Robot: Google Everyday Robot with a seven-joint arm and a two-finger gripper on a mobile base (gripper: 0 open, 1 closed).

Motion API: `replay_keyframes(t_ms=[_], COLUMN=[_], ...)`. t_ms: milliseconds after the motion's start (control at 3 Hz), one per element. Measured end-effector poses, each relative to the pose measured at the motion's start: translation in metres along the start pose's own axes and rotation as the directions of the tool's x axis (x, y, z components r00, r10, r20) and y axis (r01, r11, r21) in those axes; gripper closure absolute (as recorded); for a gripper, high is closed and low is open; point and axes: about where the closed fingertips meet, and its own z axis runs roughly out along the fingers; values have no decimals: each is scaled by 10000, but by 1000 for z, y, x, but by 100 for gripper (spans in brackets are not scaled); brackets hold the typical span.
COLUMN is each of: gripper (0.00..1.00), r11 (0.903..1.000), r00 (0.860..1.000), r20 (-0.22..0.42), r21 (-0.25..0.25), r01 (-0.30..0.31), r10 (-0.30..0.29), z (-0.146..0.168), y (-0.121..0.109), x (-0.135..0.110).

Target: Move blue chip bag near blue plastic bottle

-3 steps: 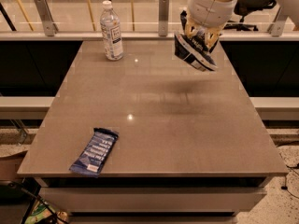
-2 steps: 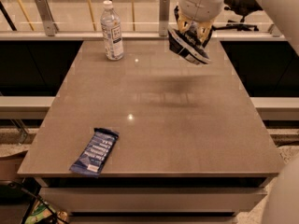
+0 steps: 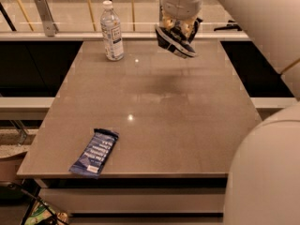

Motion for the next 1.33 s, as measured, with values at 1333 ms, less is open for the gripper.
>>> replay_keyframes(t_ms=[1333], gripper=[100], r11=[9918], r00=[9924], r20=[57], r21=[383], r01=[1223], r10=[-1226], z=[76], y=[-48], x=[28])
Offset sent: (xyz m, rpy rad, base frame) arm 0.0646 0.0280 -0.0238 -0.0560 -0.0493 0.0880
